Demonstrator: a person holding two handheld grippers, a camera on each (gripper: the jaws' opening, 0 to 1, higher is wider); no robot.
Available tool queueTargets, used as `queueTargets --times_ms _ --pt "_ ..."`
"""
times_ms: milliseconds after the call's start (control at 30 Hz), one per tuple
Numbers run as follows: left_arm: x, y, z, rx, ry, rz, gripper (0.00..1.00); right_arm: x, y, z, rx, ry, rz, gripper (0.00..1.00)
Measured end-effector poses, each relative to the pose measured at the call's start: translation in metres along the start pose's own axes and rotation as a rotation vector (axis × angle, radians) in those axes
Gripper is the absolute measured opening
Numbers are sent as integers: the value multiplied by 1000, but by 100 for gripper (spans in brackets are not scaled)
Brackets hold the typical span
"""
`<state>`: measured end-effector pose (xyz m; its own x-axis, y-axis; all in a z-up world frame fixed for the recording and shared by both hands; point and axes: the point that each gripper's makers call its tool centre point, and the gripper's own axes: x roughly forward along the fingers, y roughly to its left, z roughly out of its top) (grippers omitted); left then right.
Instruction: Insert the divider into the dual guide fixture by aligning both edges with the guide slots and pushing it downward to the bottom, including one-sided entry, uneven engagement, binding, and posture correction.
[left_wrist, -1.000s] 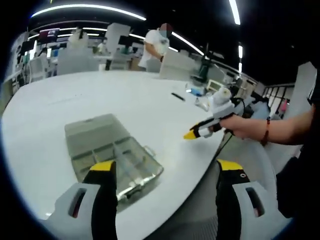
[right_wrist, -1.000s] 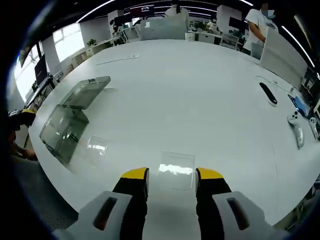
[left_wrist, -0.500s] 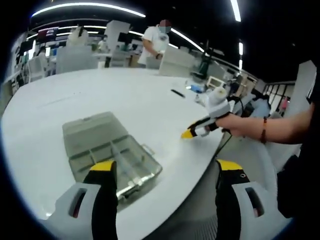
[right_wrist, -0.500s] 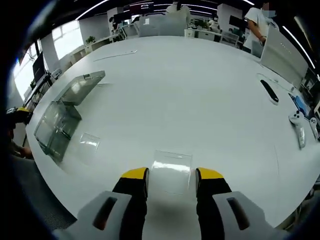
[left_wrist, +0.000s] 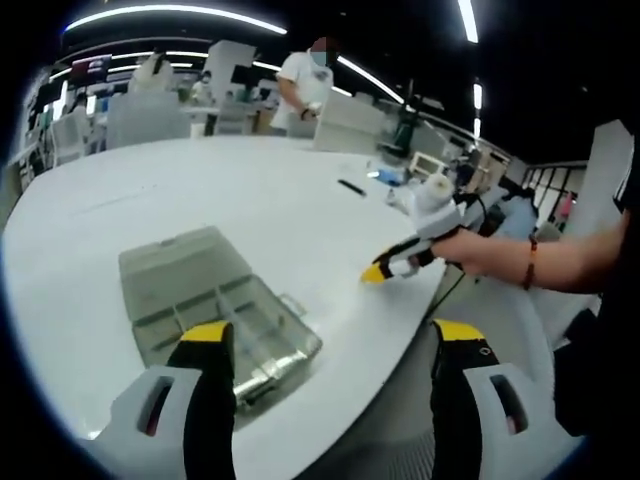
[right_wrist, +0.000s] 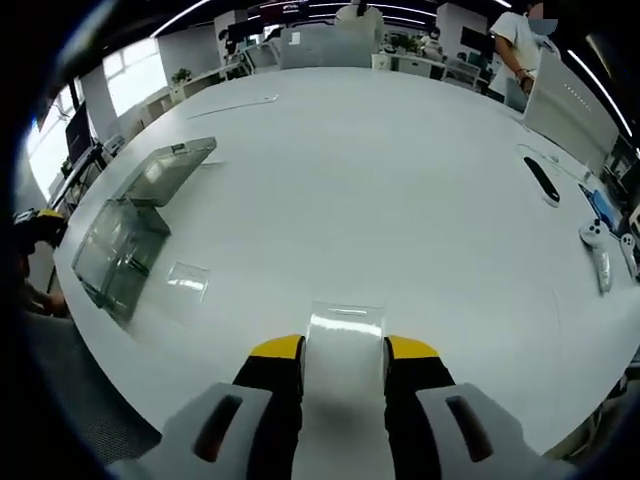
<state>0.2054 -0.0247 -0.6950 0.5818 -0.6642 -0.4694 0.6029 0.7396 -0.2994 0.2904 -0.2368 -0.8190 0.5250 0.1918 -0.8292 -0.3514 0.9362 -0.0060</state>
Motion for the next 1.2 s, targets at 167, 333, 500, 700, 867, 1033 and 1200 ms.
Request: queueTargets --times_ms 167,333,500,700,867,1033,1200 --pt "1 -1 4 7 -5 -11 79 -2 7 1 -4 -3 9 27" --pt "1 0 6 5 -16 -8 79 -3 12 5 -12 -19 18 27" --pt "1 -2 6 -1 -13 -17 77 -9 17 13 -11 -56 35 27" --pt "2 -2 8 -21 -24 -17 76 -17 27 24 -38 -106 54 27" --pt "2 -4 11 -27 -37 -25 76 -24 38 36 -48 -148 75 27" --pt "1 -3 15 -39 -51 -22 75 -31 51 48 -60 -194 106 27" --pt "1 1 17 -55 -62 -11 75 -36 63 56 -79 -218 126 27"
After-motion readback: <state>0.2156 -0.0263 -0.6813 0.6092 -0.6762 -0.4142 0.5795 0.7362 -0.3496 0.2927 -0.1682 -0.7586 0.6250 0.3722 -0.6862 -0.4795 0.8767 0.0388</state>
